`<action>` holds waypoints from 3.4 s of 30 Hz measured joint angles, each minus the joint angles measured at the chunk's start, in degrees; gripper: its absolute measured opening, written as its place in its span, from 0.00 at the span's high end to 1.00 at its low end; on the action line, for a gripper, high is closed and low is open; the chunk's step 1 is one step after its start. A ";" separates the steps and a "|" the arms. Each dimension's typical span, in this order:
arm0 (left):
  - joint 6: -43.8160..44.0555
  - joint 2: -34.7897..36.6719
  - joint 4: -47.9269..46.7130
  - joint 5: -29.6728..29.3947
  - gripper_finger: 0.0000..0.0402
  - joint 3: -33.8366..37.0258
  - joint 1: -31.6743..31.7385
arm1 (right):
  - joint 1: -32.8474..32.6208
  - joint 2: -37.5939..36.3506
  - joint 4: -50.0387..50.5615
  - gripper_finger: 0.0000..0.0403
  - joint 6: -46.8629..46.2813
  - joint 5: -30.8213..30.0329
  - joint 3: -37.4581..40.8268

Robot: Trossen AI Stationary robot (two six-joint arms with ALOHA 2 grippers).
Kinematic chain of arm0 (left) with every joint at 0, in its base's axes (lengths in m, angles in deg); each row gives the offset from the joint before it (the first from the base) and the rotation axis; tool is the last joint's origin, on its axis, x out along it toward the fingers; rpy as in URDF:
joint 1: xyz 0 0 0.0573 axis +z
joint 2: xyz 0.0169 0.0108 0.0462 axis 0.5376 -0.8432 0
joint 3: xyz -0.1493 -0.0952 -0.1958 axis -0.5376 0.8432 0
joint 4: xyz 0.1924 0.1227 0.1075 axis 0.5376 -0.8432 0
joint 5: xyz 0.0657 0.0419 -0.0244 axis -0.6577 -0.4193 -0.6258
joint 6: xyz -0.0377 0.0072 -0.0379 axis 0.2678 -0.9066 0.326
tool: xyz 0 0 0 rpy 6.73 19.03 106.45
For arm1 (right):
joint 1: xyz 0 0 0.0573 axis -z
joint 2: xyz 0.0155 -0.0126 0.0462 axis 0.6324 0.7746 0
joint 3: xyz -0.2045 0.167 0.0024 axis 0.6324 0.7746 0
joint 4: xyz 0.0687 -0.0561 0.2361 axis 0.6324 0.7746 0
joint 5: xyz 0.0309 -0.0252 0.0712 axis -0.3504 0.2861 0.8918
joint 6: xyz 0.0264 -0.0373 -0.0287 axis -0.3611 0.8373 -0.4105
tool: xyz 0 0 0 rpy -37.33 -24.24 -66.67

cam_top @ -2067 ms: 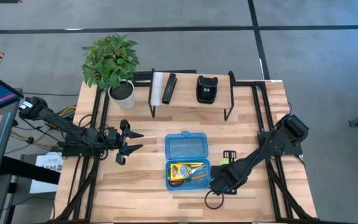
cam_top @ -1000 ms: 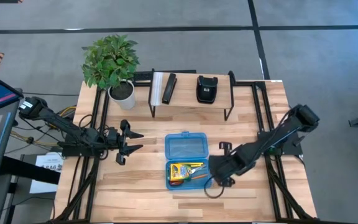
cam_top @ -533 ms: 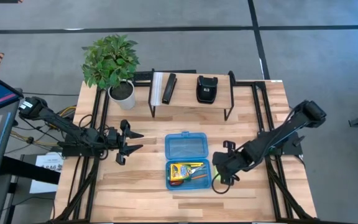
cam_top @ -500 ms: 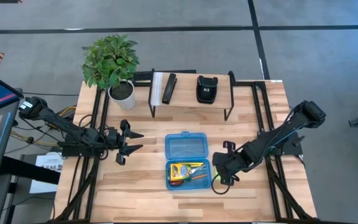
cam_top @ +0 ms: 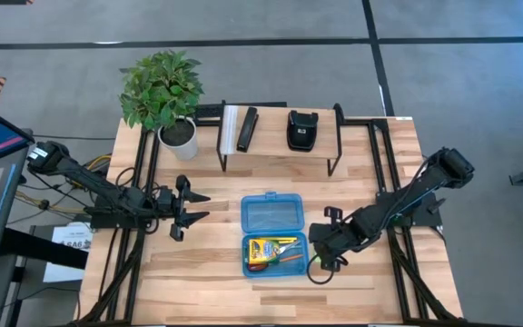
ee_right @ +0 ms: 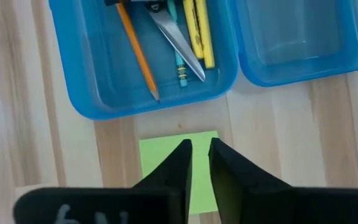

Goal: Pack school essentials
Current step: Put the green sticky notes into the blue supply box

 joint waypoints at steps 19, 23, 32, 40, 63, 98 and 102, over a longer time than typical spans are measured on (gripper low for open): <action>1.32 0.01 0.04 0.00 0.52 0.00 0.00 | -2.10 1.11 -0.09 0.49 -2.64 0.05 -0.07; 1.32 0.00 -0.02 0.00 0.52 0.00 0.00 | -3.17 3.91 -0.27 0.39 -2.93 0.04 -0.09; 0.50 0.02 4.00 4.86 0.52 0.00 0.00 | -4.55 12.13 0.70 0.33 -3.02 2.81 -0.35; 0.07 0.02 5.83 6.01 0.52 0.00 -0.02 | -5.14 12.39 3.12 0.33 -5.42 3.26 -0.35; 1.36 -0.01 4.77 7.13 0.52 0.00 0.02 | -6.15 13.50 4.87 0.23 -7.28 2.83 -0.34; 1.51 0.00 4.52 7.19 0.52 0.02 0.02 | -7.90 17.94 8.22 0.08 -7.36 5.03 -4.28; 1.51 -0.01 4.52 7.21 0.52 0.02 0.02 | -7.80 19.77 8.77 0.08 -6.10 5.70 -4.52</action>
